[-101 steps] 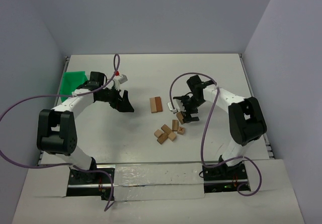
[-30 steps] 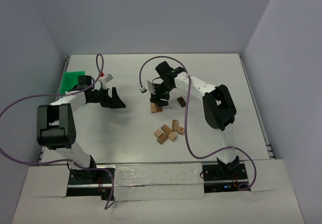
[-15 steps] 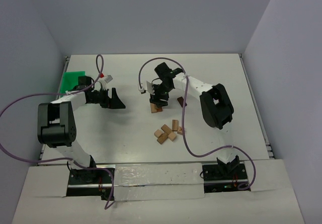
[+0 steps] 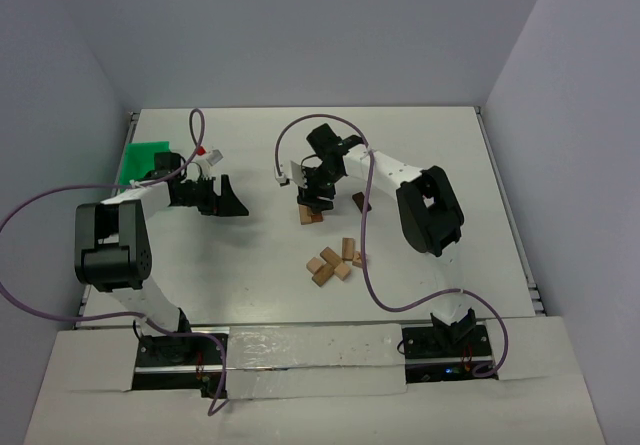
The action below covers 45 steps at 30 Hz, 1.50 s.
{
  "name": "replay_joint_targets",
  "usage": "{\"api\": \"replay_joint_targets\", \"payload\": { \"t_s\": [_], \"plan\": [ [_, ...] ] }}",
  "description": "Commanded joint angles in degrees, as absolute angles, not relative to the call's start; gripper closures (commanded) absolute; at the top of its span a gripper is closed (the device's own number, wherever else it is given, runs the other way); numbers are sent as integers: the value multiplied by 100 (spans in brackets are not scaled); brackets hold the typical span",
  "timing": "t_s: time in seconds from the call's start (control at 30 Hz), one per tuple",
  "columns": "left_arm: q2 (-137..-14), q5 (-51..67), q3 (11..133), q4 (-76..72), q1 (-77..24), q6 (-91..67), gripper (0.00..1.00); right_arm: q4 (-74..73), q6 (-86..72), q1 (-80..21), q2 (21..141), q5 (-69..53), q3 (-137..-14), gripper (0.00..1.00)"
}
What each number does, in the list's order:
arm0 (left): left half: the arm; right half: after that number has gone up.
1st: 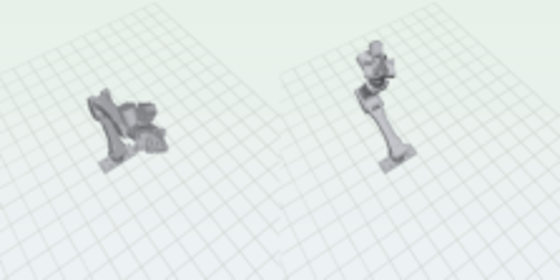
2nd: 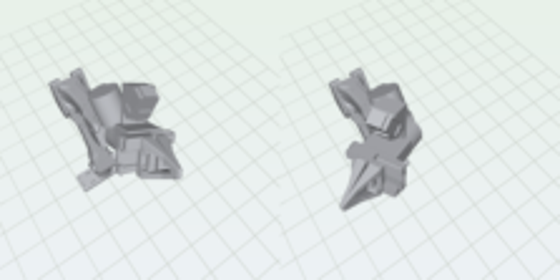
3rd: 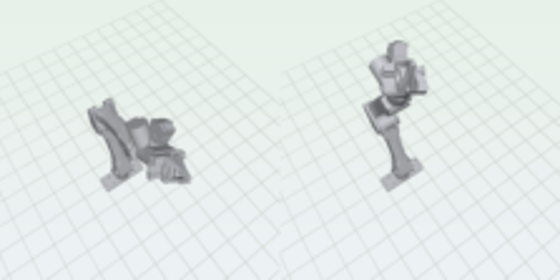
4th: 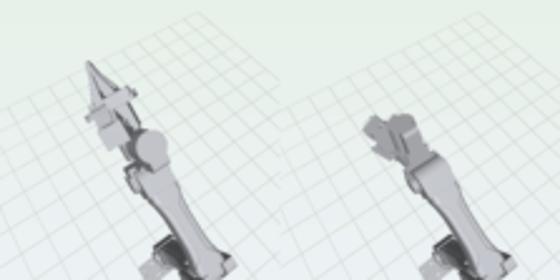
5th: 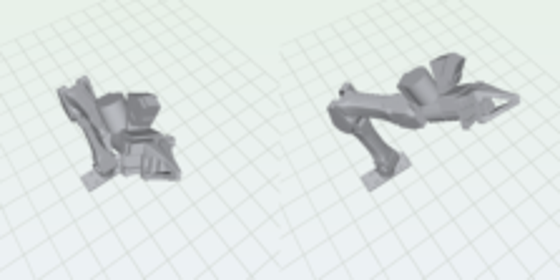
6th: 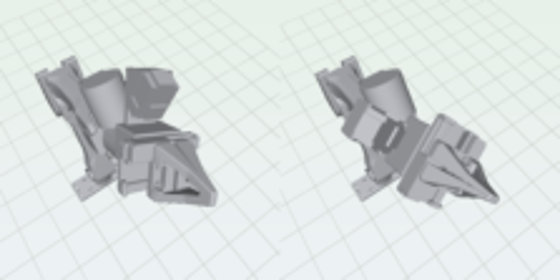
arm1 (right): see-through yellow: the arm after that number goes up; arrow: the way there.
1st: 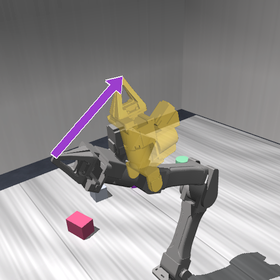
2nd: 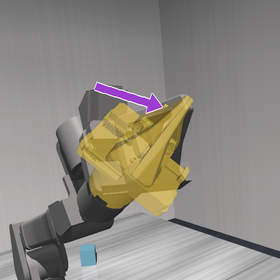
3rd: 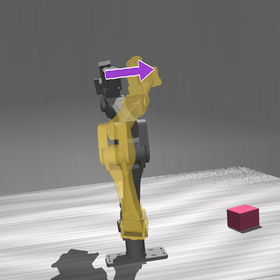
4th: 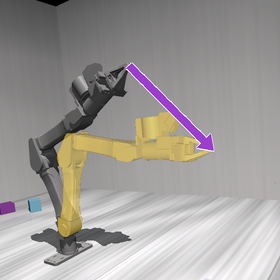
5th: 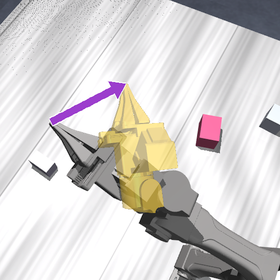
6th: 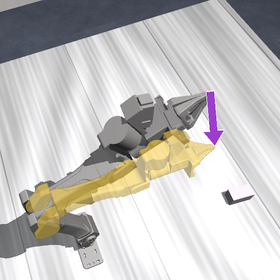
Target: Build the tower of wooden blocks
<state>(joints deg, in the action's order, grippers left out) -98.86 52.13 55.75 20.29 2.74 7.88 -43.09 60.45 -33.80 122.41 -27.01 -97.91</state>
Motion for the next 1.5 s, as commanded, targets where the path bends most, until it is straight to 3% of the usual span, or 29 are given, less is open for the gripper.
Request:
{"api": "replay_joint_targets", "payload": {
  "t_s": [0.0, 0.23, 0.3, 0.37, 0.63, 0.83, 1.03, 1.2, 1.47],
  "plan": [
    [-9939, 5475, 5766, 1871, 316, 844, 1, -4184, 6081, -3428, 12296, -2724, -10020, 37],
    [-9940, 5493, 5757, 1865, 343, 835, 1, -4192, 6144, -3448, 12252, -2716, -9949, 21],
    [-9946, 5499, 5757, 1878, 348, 835, 1, -4187, 6144, -3463, 12241, -2716, -9944, 14],
    [-9949, 5502, 5748, 1881, 352, 844, 1, -4193, 6115, -3472, 12224, -2716, -9942, 1],
    [-9741, 5546, 5726, 1846, 491, 761, 1, -4374, 5660, -3489, 11558, -2937, -10183, 0],
    [-9227, 5332, 5586, 1807, 554, 769, 1, -4441, 5071, -3489, 10379, -2833, -10053, 0],
    [-8905, 5025, 5484, 1641, 637, 712, 1, -4366, 4097, -3556, 9451, -2721, -9219, 3],
    [-8799, 5097, 5425, 1622, 666, 787, 1, -4210, 5386, -3737, 8140, -2849, -7135, 8],
    [-8953, 5367, 5479, 1743, 665, 844, 2, -3921, 6752, -3790, 8203, -2536, -6481, 16]
  ]
}}
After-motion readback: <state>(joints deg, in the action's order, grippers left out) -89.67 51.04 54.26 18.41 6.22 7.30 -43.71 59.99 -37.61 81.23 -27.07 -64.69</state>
